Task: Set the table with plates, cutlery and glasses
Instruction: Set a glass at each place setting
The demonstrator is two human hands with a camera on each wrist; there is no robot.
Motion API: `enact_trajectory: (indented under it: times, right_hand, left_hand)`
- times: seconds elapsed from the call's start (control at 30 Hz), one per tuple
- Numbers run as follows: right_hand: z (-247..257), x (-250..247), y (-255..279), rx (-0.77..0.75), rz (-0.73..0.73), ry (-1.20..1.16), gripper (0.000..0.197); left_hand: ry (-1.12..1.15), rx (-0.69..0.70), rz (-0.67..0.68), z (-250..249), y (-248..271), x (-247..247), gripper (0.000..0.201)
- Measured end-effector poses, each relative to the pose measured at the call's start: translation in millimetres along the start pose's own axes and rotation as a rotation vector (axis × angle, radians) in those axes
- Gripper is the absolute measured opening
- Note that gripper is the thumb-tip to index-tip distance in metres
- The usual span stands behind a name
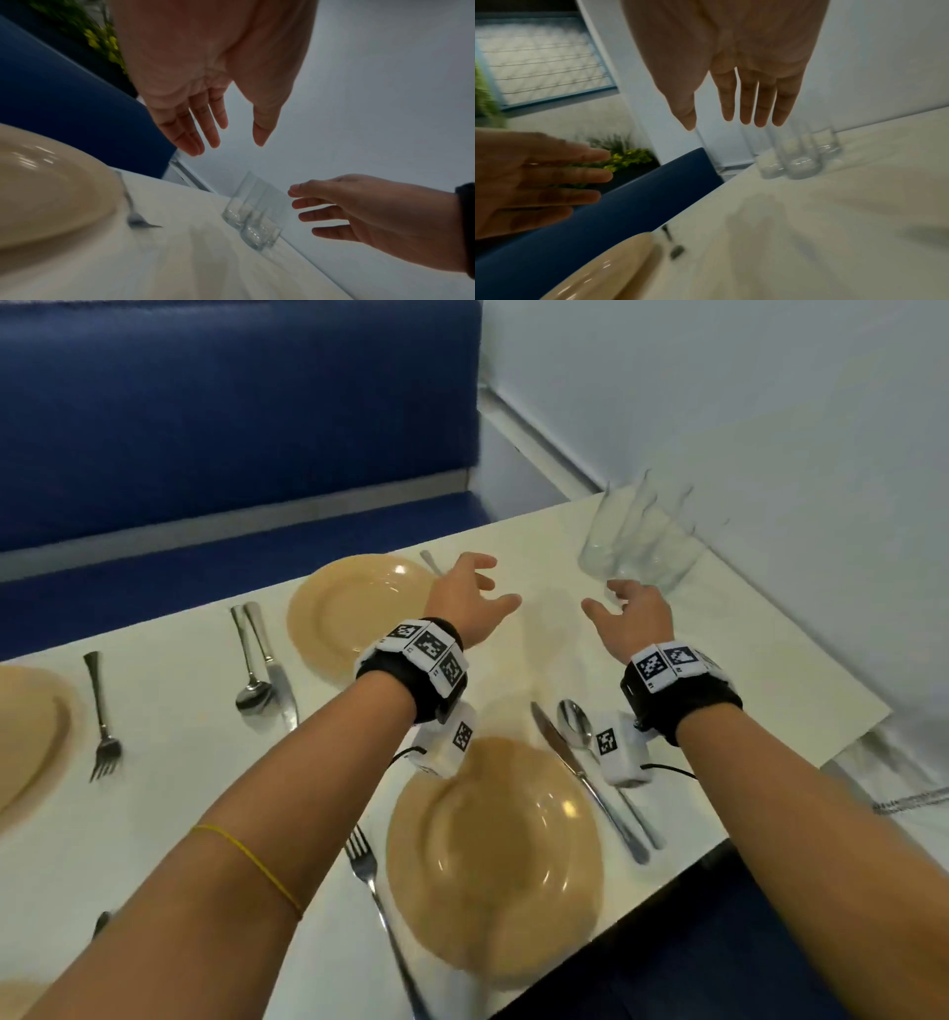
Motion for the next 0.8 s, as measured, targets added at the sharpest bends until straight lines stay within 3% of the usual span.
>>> enact_trajectory:
  times: [0.23, 0.43, 0.63, 0.8]
  right_hand:
    - [-107, -77, -92, 0.143, -0.024, -0.099, 0.066]
    - [-142, -102, -179, 0.142, 0.034, -0.333, 0.097]
    - [-142, -100, -219, 0.022, 0.136, -0.368, 0.093]
    - [-143, -98, -222, -0.036, 0.103, -0.395, 0.083]
  left_hand:
    - [0.003, -0.044, 0.054, -44, -110, 101, 0.071]
    - [0.045, -0.088, -0.024, -62, -183, 160, 0.089]
    - [0.039, -0.071, -0.132, -64, -214, 180, 0.085]
    - [0.073, -0.083, -0.181, -59, -215, 186, 0.082]
Point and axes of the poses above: each hand's wrist, its own y-axis away from the middle knuckle, its own x-axis out of the palm, z = x × y, the point moved 8 cm from there along -y, towards the middle knuckle, and after that the axes turned 15 degrees about z, right-handed, at the moved point
